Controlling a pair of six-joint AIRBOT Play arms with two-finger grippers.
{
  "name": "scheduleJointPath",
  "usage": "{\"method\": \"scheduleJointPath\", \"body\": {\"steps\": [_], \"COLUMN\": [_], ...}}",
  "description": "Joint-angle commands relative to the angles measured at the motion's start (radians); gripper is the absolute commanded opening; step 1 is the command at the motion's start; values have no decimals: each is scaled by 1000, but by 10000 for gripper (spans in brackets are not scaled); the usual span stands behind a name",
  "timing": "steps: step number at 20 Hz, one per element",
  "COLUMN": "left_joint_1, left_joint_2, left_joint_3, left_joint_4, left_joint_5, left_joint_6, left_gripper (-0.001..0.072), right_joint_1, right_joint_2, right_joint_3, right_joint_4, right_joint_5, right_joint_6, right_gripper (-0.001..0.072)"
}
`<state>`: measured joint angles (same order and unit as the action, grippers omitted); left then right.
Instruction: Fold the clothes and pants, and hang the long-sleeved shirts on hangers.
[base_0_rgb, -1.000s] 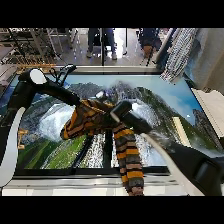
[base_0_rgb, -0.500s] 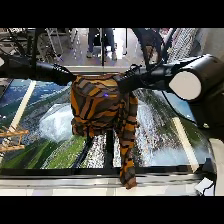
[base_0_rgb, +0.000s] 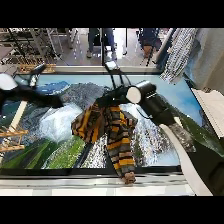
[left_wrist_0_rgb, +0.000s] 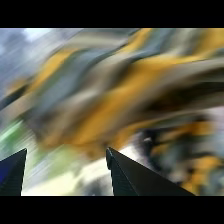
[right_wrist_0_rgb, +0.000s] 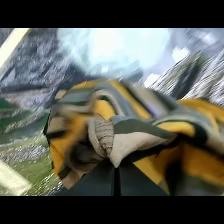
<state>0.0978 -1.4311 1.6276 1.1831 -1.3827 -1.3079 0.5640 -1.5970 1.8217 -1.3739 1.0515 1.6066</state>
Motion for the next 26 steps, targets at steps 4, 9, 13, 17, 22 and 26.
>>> {"method": "scheduleJointPath", "body": {"steps": [4, 9, 13, 17, 22, 26], "left_joint_1": [667, 891, 872, 857, 849, 849], "left_joint_2": [1, -120, -310, -432, -470, -445], "left_joint_3": [-65, 44, 200, 202, 202, 202], "left_joint_4": [298, 252, 253, 252, 253, 244], "left_joint_5": [35, 191, 159, 231, 267, 263], "left_joint_6": [-64, 100, 108, 119, 119, 119], "left_gripper": [681, 709, 705, 618, 197, 12], "right_joint_1": [9, 9, 9, 10, 10, 10], "right_joint_2": [-64, -64, -64, -64, -64, -64], "right_joint_3": [-9, -9, -9, -9, -9, -9], "right_joint_4": [32, 10, 10, 11, 12, 12], "right_joint_5": [-16, -37, -43, -51, -49, -49], "right_joint_6": [-90, -102, -97, -89, -71, -71], "right_gripper": [22, 22, 22, 23, 23, 23]}}
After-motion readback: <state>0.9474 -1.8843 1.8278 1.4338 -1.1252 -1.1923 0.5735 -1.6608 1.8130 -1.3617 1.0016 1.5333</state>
